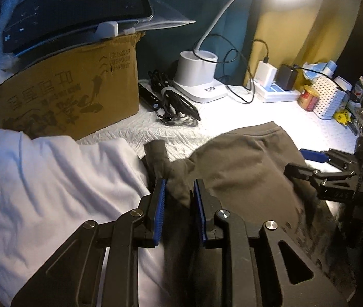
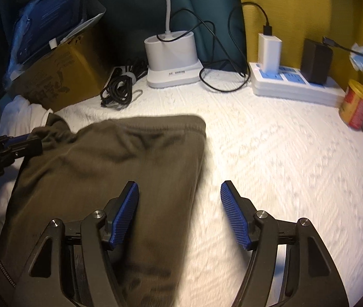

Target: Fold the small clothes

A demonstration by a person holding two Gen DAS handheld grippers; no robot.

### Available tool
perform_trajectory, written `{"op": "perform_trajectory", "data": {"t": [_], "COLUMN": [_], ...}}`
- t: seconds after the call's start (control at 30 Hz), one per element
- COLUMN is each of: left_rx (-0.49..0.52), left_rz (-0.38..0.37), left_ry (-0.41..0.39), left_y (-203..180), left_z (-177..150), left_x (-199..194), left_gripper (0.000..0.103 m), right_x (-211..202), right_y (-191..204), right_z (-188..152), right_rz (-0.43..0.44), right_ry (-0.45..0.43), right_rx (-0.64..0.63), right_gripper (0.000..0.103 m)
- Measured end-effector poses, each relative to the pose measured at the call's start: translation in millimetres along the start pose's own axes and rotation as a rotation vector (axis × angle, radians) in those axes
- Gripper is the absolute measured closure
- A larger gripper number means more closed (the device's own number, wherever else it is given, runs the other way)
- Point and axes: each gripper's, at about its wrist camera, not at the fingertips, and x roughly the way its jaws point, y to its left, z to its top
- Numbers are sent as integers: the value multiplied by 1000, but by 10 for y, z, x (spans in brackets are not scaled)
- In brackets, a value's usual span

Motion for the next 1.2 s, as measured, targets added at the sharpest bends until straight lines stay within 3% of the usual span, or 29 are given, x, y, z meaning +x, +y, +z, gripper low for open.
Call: {"op": "perform_trajectory", "data": {"t": [0.13, 0.2, 0.23, 0.57, 0.77, 0.83, 1.03, 1.2], "left_rx": [-38, -62, -72, -70, -53, -49, -48, -55], "left_rz": [-14, -23, -30, -58, -66, -63, -40, -19], "left_ry": [-16, -36, -47, -41, -34, -29, -18, -23], "left_y": [-7, -3, 0, -159, -260, -287, -324, -312], "left_z": [-107, -177, -206, -551, -786, -848, -1023, -1135], "left_x": [-148, -238, -273, -468, -542, -559, -612, -688], "left_gripper": [79, 54, 50, 50, 50, 50, 50, 50], "right_x": [-61, -110, -142, -465, -653, -718, -887, -973], "right_y": [49, 81, 93, 206, 373, 411, 501, 567], "right_z": [-186, -260, -304, -697, -955, -1038, -1238, -1334], "right_rz": [1, -3, -2, 29, 51, 49, 65, 67], "right_ry": [12, 13, 18, 14, 12, 8, -10, -13], "right_rx": [7, 6, 11, 32, 8, 16, 27, 20], "right_gripper": [33, 33, 33, 34, 63, 64, 83, 84]}}
